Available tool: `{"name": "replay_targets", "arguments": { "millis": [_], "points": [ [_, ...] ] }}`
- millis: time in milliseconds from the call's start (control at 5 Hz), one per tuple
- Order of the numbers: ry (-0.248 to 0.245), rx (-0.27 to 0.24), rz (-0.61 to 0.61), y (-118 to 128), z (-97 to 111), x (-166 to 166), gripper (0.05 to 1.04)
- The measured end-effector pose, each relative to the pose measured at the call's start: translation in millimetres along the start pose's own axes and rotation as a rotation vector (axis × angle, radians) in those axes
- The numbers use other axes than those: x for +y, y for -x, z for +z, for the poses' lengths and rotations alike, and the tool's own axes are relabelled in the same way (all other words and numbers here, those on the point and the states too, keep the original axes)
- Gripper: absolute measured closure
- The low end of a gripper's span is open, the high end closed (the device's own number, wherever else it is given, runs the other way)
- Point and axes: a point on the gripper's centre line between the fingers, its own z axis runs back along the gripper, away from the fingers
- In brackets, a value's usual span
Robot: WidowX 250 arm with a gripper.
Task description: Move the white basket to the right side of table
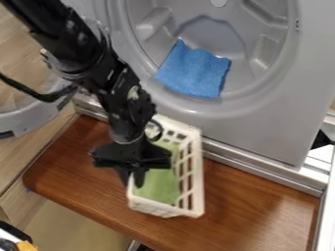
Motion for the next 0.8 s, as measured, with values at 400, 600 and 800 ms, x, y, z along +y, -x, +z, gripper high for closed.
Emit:
{"name": "replay_targets", "arguments": {
  "millis": [400, 600, 800],
  "points": [
    [0.115, 0.011, -0.062, 20.0, 27.9, -40.9, 0.992],
    [0.139, 0.058, -0.106, 29.4, 15.0, -69.6, 0.992],
    [0.140, 0.116, -0.135, 40.6, -6.9, -98.4, 0.992]
  ]
}}
